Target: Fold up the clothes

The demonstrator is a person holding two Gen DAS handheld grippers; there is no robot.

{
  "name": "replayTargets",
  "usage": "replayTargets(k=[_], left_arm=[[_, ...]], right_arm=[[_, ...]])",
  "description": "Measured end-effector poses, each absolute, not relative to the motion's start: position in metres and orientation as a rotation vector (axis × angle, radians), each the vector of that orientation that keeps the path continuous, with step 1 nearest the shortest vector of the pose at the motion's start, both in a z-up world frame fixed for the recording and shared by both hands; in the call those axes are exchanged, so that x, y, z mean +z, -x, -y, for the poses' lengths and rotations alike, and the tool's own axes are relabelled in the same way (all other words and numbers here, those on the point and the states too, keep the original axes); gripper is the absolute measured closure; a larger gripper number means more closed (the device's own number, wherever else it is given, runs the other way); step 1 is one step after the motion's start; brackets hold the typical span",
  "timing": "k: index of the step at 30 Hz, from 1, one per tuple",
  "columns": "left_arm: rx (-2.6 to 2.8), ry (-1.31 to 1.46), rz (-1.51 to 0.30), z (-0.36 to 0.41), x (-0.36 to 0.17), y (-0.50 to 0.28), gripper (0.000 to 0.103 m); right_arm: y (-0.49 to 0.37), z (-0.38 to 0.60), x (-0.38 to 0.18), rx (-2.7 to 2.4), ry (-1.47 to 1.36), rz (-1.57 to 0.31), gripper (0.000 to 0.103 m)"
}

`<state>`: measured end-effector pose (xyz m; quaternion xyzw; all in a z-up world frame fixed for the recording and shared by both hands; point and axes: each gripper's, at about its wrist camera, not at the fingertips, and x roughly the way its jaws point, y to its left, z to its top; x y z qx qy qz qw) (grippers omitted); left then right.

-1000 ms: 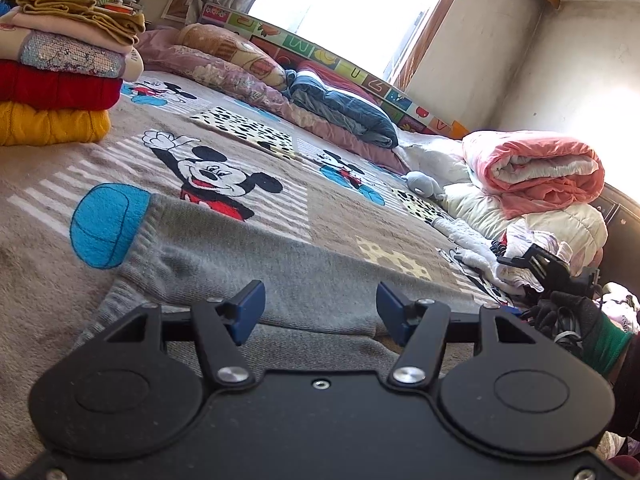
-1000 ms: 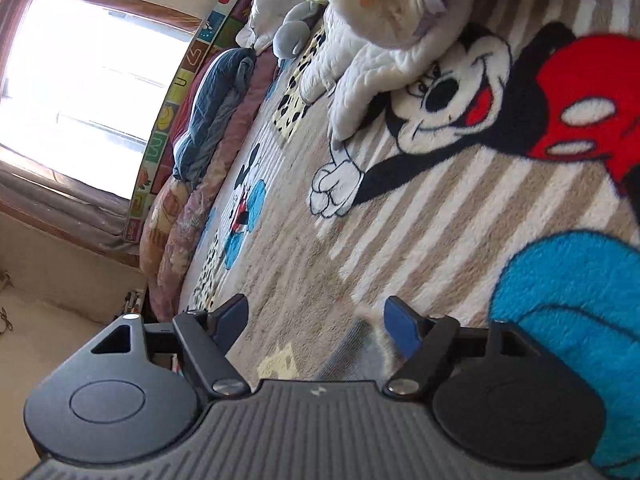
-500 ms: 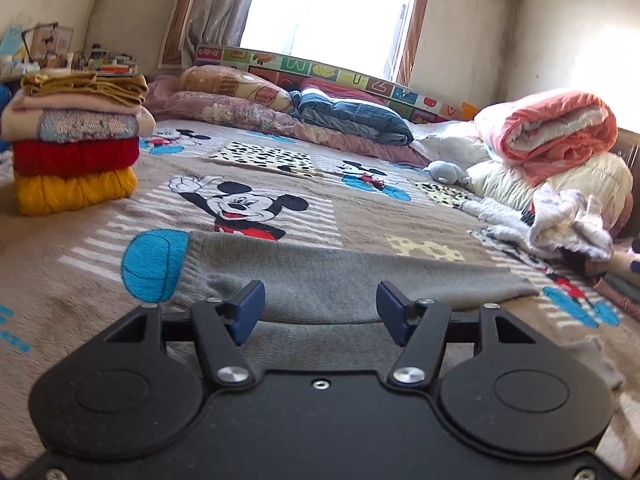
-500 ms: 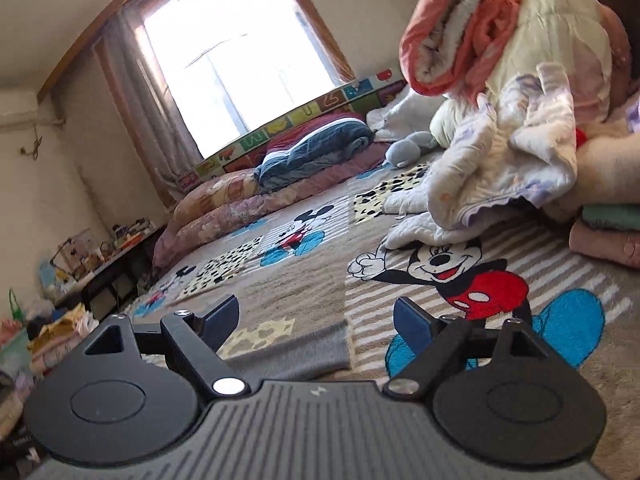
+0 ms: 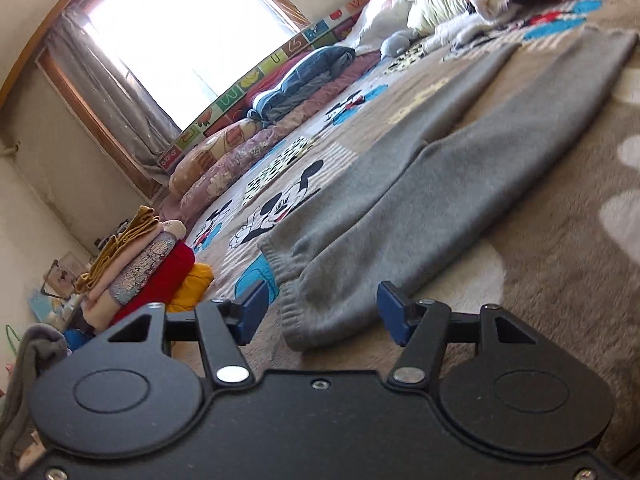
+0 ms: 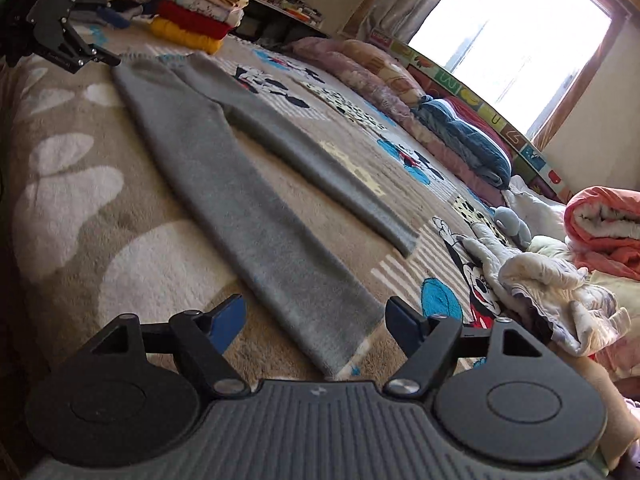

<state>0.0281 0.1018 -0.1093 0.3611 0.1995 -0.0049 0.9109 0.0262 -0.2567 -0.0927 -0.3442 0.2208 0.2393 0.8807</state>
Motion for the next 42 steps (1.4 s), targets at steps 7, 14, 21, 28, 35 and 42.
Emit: replayTargets(k=[7,14,21,28,35,42], left_arm=[[0.013,-0.951,-0.462,-0.106,-0.130,-0.039,0.049],[-0.013,-1.014,-0.456,-0.116,-0.141,-0.054,0.055],[-0.039,-1.038,-0.428,-0.118,-0.142,-0.058,0.058],[-0.021,-0.992,-0.416,-0.119,-0.135,-0.060,0.090],[0.040,-0.790,-0.318,-0.120,-0.099,-0.061,0.095],[0.068,-0.608,-0.325,-0.119,-0.066,-0.095,0.097]], right_arm=[[-0.015,0.250,-0.116,0.483,0.844,-0.503,0.032],[-0.014,0.244,-0.121,0.470,0.872,-0.471,0.039],[-0.014,0.240,-0.124,0.466,0.913,-0.435,0.052],[-0.024,0.244,-0.122,0.472,0.881,-0.487,0.089],[-0.038,0.255,-0.091,0.453,0.780,-0.461,0.098],[-0.089,0.271,-0.043,0.422,0.636,-0.452,0.098]])
